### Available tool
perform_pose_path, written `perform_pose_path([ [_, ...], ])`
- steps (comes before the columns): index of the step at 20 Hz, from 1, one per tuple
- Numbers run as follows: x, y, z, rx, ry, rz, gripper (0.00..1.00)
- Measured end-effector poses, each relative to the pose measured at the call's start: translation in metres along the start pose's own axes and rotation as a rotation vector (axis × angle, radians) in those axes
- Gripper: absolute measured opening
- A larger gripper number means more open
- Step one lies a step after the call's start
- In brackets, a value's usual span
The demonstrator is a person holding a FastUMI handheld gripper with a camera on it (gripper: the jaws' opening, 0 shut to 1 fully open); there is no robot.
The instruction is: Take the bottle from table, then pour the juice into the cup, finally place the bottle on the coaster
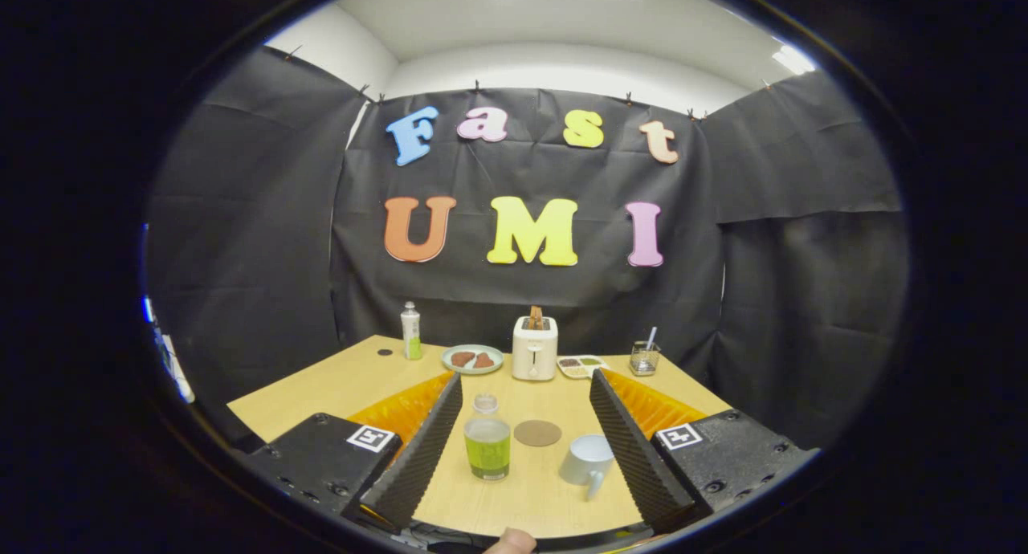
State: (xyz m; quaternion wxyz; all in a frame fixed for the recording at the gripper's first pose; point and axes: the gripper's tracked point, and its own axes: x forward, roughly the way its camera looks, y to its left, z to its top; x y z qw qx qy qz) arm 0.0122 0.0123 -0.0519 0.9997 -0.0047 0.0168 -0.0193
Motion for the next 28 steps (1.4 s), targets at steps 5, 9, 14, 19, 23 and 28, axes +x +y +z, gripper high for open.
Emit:
perform_pose_path([
  [5, 0.022, 0.015, -0.03, -0.002, 0.036, 0.022, 1.0],
  [9, 0.042, 0.023, -0.063, -0.017, 0.077, 0.001, 1.0],
  [14, 0.071, 0.035, -0.108, -0.036, 0.156, -0.004, 1.0],
  [19, 0.098, 0.047, -0.138, -0.053, 0.196, 0.0, 1.0],
  [23, 0.116, 0.045, -0.149, -0.043, 0.192, -0.023, 1.0],
  [28, 0.143, 0.05, -0.157, -0.005, 0.146, -0.022, 1.0],
])
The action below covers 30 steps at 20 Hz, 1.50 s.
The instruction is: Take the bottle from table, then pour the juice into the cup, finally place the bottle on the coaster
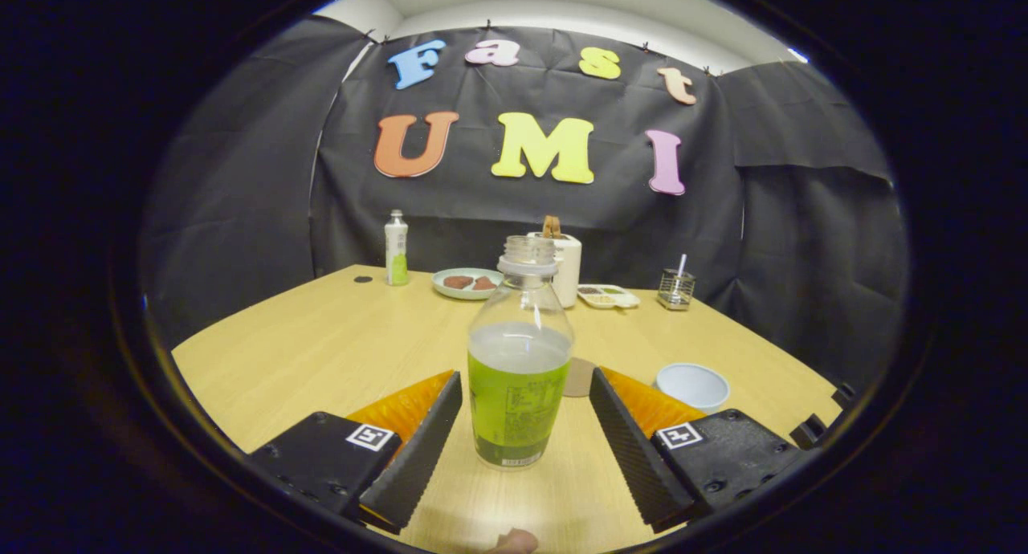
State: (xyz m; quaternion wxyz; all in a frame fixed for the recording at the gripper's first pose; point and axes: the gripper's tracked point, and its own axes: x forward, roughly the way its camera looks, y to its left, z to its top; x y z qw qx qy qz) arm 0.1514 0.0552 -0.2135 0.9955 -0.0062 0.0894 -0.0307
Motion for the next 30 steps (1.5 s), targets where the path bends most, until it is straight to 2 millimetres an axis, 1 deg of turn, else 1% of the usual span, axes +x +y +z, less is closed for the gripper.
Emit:
perform_pose_path([
  [1, 0.006, 0.001, 0.001, 0.002, -0.024, -0.001, 1.0],
  [4, 0.023, 0.002, -0.003, -0.04, -0.064, -0.024, 1.0],
  [6, 0.032, 0.008, -0.004, -0.073, -0.07, -0.006, 1.0],
  [7, 0.034, 0.011, -0.006, -0.083, -0.068, 0.011, 1.0],
  [9, 0.035, 0.008, -0.003, -0.066, -0.075, 0.016, 1.0],
  [10, 0.037, 0.004, -0.008, -0.05, -0.065, 0.005, 0.98],
  [11, 0.035, 0.002, -0.01, -0.038, -0.06, 0.007, 0.91],
  [12, 0.038, 0.002, -0.01, -0.026, -0.073, 0.01, 0.85],
  [13, 0.033, -0.001, -0.008, -0.035, -0.071, -0.005, 0.82],
  [15, 0.025, -0.005, -0.004, -0.052, -0.07, -0.029, 0.8],
  [16, 0.023, -0.003, -0.005, -0.051, -0.063, -0.024, 0.8],
  [18, 0.016, 0.001, 0.0, -0.036, -0.059, -0.004, 0.8],
  [22, 0.003, 0.004, 0.014, -0.025, -0.057, 0.005, 0.8],
  [26, -0.012, 0.009, 0.04, -0.013, -0.074, 0.019, 0.8],
  [29, -0.02, 0.01, 0.061, -0.006, -0.075, 0.018, 0.8],
  [30, -0.023, 0.011, 0.064, -0.005, -0.068, 0.022, 0.8],
])
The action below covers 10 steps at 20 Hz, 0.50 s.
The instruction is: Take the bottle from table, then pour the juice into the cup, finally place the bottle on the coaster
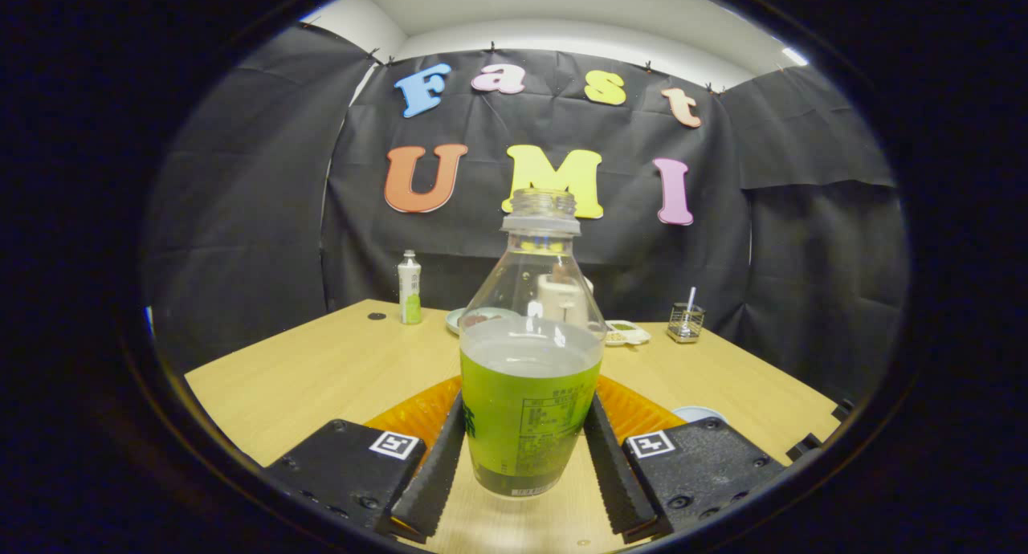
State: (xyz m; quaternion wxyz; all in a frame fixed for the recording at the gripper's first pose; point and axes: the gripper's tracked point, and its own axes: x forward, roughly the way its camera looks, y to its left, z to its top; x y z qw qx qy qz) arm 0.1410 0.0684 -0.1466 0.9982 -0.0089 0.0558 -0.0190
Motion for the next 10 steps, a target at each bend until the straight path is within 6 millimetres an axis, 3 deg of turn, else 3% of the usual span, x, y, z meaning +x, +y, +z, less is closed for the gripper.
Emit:
perform_pose_path([
  [5, -0.013, 0.007, 0.035, 0.038, -0.023, 0.019, 0.8],
  [10, -0.019, 0.012, 0.054, 0.157, -0.024, 0.085, 0.8],
])
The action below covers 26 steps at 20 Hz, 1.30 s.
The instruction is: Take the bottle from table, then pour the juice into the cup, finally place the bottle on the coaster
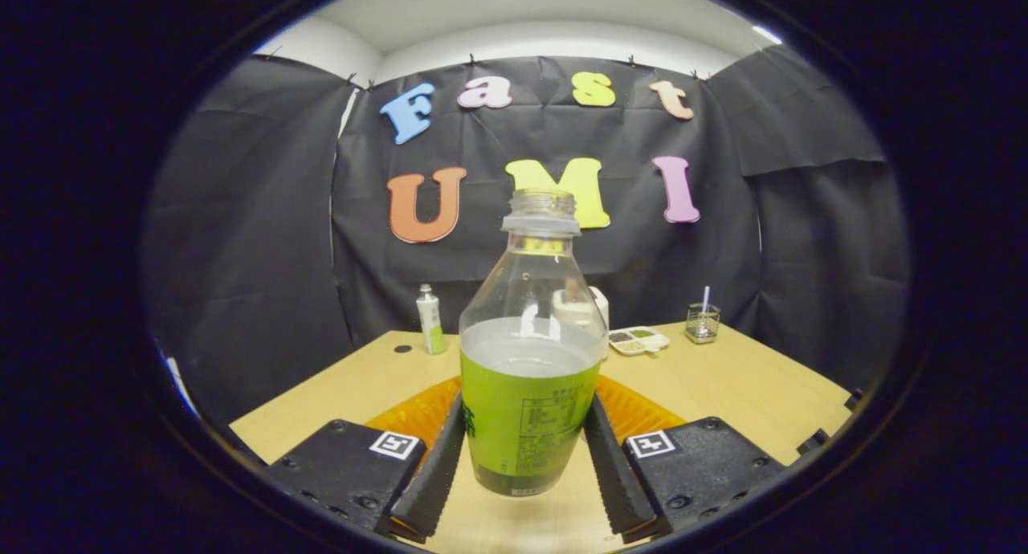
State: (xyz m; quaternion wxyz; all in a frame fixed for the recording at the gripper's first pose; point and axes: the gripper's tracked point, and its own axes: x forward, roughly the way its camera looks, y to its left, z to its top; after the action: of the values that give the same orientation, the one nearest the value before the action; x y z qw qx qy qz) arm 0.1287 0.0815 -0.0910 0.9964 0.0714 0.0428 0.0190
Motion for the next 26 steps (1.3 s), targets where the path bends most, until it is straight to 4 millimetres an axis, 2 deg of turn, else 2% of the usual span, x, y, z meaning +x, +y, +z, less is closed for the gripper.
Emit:
perform_pose_path([
  [6, 0.0, -0.01, 0.003, 0.15, 0.013, 0.044, 0.79],
  [10, 0.004, -0.024, 0.002, 0.292, 0.018, 0.041, 0.79],
  [13, 0.006, -0.023, 0.003, 0.437, 0.035, 0.099, 0.79],
  [22, 0.006, -0.034, 0.022, 0.794, -0.01, 0.262, 0.78],
  [26, 0.01, -0.042, 0.024, 0.927, -0.015, 0.31, 0.78],
])
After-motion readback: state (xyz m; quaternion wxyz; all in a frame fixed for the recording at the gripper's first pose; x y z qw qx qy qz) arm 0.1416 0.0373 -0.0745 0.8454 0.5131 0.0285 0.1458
